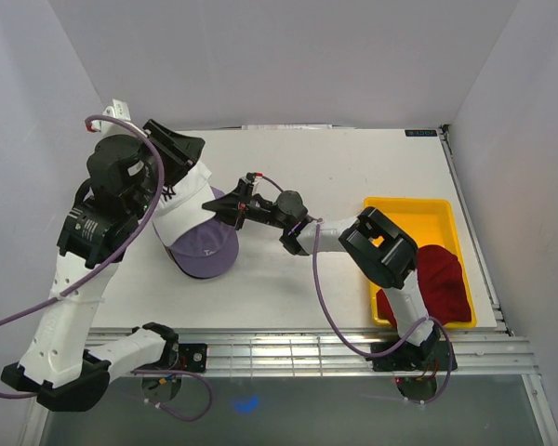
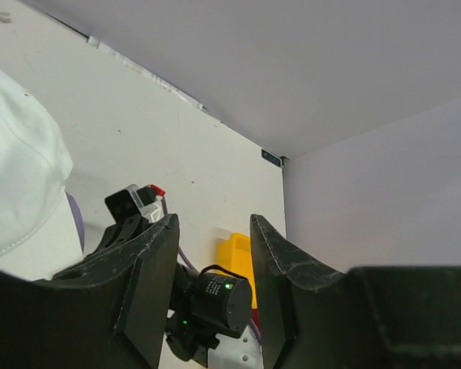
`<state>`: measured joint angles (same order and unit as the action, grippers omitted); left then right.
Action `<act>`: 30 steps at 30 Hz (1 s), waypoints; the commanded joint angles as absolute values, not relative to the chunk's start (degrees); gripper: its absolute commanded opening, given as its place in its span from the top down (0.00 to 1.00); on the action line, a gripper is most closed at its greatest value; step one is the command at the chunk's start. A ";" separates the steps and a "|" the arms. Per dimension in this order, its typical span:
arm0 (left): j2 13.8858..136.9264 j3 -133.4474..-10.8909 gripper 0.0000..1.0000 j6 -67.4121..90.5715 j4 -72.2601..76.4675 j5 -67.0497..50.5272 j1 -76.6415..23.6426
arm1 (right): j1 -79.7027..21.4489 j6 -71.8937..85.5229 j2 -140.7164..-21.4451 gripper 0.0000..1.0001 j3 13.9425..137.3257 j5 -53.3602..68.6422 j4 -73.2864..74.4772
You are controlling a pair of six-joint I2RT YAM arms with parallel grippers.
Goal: Stack the hats
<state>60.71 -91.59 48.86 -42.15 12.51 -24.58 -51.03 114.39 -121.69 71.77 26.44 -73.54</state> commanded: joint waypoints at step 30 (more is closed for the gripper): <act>61.88 -77.52 0.78 48.95 -46.76 23.64 -24.35 | -48.08 126.05 -111.63 0.66 62.33 28.65 -95.99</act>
